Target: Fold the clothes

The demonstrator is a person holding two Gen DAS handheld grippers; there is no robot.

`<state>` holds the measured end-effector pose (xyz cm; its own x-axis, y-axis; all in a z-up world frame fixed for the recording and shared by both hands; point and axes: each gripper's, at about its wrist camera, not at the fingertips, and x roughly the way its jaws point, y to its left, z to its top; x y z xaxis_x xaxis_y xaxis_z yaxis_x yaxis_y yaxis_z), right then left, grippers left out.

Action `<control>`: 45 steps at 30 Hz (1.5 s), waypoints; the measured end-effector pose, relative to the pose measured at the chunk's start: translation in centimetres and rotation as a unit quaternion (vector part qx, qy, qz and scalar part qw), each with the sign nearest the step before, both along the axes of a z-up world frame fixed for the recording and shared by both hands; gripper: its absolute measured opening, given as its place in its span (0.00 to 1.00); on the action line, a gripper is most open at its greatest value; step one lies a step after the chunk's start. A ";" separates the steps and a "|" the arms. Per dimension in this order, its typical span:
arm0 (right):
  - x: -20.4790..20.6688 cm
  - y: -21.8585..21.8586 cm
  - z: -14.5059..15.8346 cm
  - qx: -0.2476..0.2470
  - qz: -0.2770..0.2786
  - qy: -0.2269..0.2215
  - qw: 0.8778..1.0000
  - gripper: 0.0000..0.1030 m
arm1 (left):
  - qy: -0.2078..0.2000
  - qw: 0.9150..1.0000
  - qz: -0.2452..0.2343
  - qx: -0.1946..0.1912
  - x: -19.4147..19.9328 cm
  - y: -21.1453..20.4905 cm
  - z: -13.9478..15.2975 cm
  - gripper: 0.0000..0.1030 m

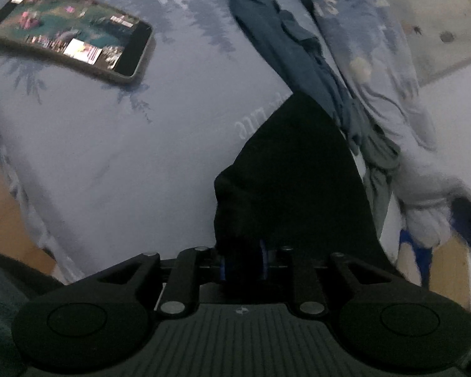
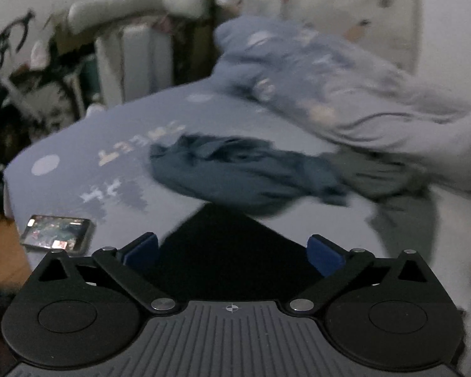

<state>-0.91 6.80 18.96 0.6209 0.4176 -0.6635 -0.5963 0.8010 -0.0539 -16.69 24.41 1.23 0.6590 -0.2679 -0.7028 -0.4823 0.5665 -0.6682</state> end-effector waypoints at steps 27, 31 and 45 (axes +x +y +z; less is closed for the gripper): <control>6.8 8.9 -11.5 -0.031 -0.152 0.066 0.986 0.14 | -0.083 0.995 -0.043 0.037 -1.5 -1.2 2.3 0.16; 6.5 5.7 -8.4 0.013 -0.135 0.071 0.988 0.11 | -0.121 0.990 -0.063 0.031 -1.9 -2.9 4.5 0.16; 4.3 -11.5 2.7 0.116 -0.094 0.031 0.988 0.10 | -0.229 0.949 -0.201 0.076 -1.1 -14.6 10.3 0.16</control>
